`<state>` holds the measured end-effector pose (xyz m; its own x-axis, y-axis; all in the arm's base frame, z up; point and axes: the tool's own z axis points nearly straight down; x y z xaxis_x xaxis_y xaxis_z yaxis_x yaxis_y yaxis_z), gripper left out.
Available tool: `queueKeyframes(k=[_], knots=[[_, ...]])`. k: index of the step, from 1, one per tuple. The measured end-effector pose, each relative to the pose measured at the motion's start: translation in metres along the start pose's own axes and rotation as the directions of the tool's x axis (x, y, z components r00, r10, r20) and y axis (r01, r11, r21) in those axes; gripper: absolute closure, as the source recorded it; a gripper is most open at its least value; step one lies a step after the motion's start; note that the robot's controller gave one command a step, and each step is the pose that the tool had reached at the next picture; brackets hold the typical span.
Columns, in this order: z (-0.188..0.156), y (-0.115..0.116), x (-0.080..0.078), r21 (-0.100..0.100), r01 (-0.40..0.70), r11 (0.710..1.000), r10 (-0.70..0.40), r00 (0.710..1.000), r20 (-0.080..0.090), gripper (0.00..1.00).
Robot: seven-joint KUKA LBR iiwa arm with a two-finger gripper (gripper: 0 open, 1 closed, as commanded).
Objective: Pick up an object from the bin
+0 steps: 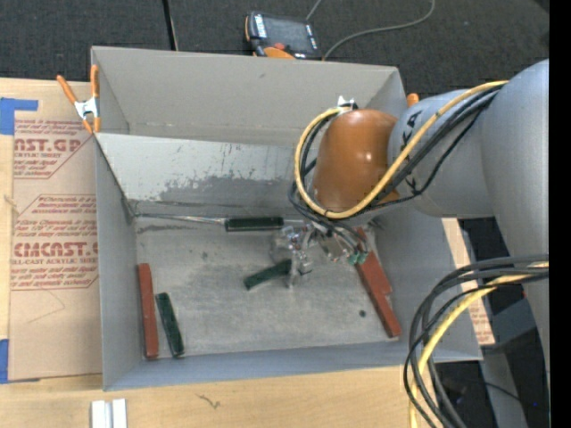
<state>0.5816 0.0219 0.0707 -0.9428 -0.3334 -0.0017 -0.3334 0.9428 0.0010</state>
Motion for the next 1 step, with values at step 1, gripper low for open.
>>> queueKeyframes(k=[1], knots=[[-0.1362, -0.0025, 0.0076, 0.004, -0.034, 0.999, 0.033, 0.999, 0.009, 1.0]])
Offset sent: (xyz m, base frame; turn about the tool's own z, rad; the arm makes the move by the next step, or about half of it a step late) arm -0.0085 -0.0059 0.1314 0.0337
